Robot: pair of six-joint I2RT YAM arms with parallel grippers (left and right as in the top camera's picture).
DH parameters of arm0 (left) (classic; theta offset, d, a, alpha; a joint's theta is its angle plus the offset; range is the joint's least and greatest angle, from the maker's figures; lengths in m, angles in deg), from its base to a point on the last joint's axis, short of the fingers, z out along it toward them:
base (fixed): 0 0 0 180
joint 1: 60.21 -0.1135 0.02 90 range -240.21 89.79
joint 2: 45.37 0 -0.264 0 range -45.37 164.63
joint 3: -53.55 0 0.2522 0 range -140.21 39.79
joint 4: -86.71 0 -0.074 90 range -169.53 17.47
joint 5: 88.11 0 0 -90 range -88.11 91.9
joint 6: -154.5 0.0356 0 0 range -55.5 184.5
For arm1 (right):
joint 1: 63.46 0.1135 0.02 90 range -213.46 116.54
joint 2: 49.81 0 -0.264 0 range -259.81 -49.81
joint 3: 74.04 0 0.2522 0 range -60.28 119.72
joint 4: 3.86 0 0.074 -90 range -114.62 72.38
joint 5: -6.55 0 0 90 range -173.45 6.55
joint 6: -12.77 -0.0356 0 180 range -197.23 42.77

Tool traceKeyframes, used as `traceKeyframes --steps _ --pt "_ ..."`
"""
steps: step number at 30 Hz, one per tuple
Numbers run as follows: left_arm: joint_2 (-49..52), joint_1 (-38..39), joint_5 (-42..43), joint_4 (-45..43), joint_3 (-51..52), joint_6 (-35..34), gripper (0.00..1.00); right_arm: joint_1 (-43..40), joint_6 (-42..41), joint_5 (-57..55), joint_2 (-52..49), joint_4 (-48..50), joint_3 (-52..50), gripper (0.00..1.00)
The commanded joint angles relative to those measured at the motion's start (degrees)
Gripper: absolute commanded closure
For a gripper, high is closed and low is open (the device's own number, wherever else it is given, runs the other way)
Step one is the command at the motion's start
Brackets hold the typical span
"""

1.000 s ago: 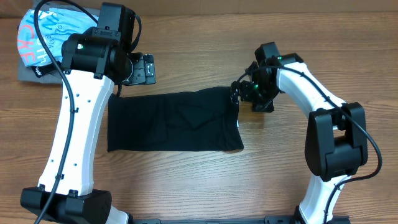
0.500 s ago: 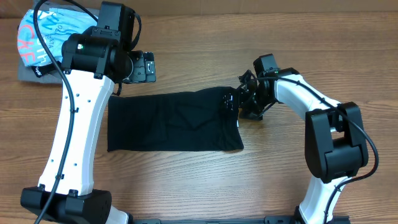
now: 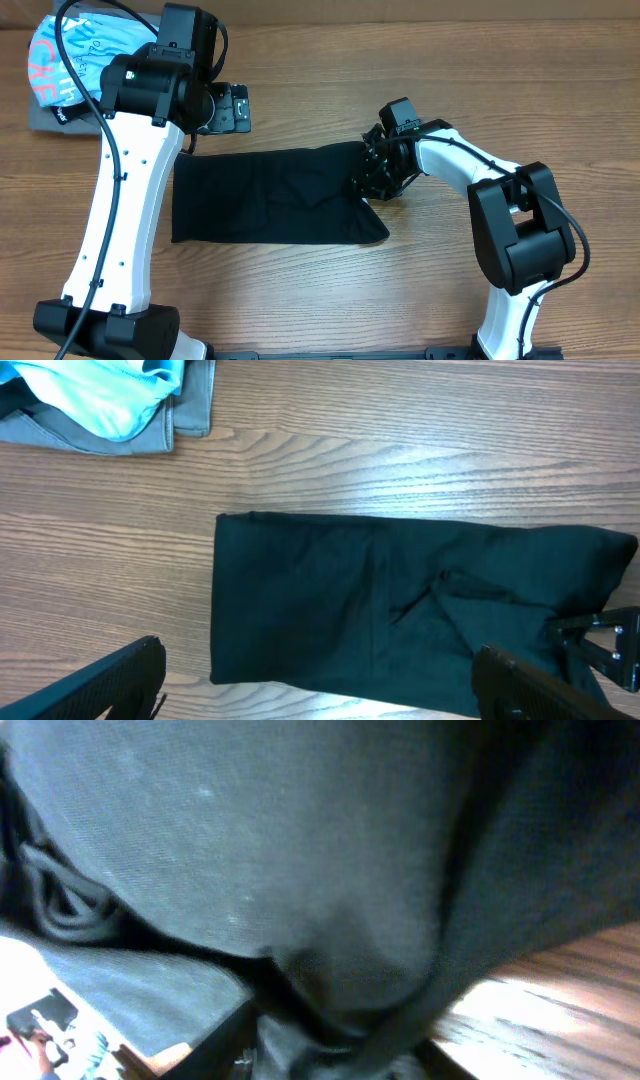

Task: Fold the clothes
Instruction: 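Grasp the right end of the black strip with the right gripper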

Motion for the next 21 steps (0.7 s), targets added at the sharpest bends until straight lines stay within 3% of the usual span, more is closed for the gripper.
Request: traceKeyframes --steps 1,3,4,10,21 --pt "0.24 -0.31 -0.79 -0.2 0.63 -0.55 0.0 0.02 -2.32 -5.49 -2.32 0.04 -1.51 0.81" --pt "0.24 -0.31 -0.79 -0.2 0.63 -0.57 0.0 -0.22 -2.32 -6.23 -2.29 0.2 -1.46 0.95" --pt "0.24 -0.31 -0.79 -0.2 0.63 -0.57 0.0 -0.37 -2.32 -6.49 -2.29 0.22 -1.46 0.96" --pt "0.24 -0.31 -0.79 -0.15 0.63 -0.55 0.0 -2.54 -3.34 -11.45 -1.9 -2.67 -1.22 0.96" --pt "0.24 -0.31 -0.79 -0.2 0.63 -0.57 0.0 -8.87 -3.15 -32.52 5.73 -19.04 5.25 0.96"
